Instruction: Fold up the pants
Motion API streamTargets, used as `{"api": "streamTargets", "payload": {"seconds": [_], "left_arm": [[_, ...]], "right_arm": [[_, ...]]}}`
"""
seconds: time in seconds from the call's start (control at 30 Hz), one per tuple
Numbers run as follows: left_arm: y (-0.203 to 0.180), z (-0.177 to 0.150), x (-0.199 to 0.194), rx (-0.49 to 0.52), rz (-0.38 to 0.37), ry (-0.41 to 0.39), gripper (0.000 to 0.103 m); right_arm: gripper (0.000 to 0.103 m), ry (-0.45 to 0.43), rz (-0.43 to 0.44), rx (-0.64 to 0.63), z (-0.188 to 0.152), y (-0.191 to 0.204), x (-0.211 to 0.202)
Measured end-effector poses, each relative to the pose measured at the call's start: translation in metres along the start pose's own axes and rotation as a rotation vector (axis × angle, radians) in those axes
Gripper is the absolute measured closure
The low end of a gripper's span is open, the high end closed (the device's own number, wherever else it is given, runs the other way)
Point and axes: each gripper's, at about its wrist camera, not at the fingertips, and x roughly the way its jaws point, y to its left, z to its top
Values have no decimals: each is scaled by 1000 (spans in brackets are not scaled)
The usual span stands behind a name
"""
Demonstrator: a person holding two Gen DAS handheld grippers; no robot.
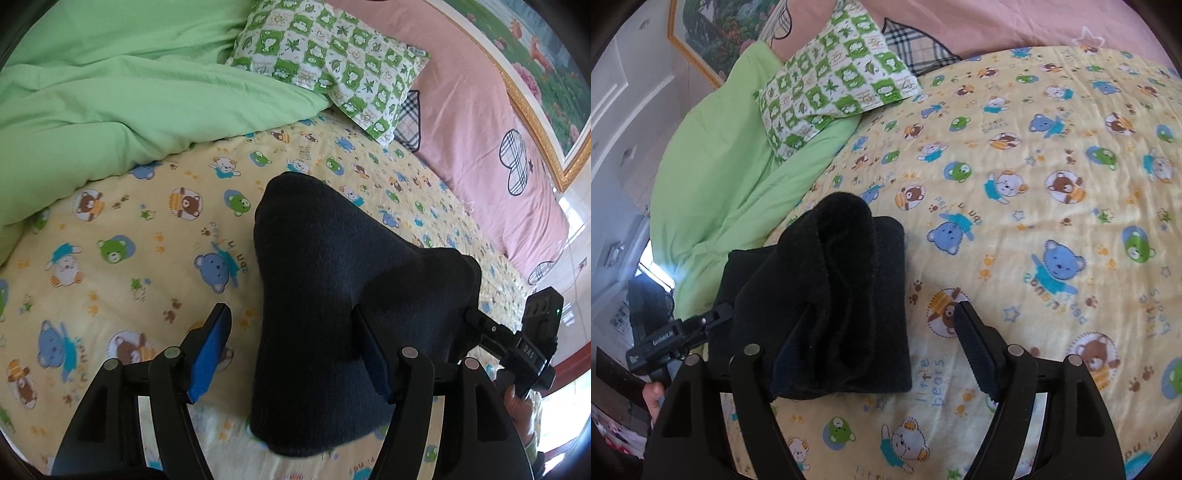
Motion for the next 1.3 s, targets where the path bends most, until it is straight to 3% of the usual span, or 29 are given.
{"api": "streamTargets", "payload": {"seconds": [0.23, 0.43, 0.5, 0.67, 0.93, 1.13, 1.3], "left_arm": [[-5, -16, -24, 46, 57, -18, 26], [-19, -35, -36, 112, 81, -18, 24], [-24, -40, -37, 135, 90, -16, 23], [-38, -53, -42, 197, 130, -20, 23], [-53, -61, -47, 271, 198, -38, 21], [-61, -68, -45, 314, 228, -30, 20], [-62, -74, -42, 323, 243, -31, 20]], "right_arm": [[24, -46, -98, -6, -2, 3, -25], [24, -71, -39, -111, -5, 30, -47], [19, -54, -30, -162, -10, 46, -50], [18, 1, -7, -244, -22, 69, -51], [18, -9, -102, -403, -45, 99, -49], [17, -19, -145, -463, -54, 108, -43], [10, -22, -147, -462, -58, 110, -38]]}}
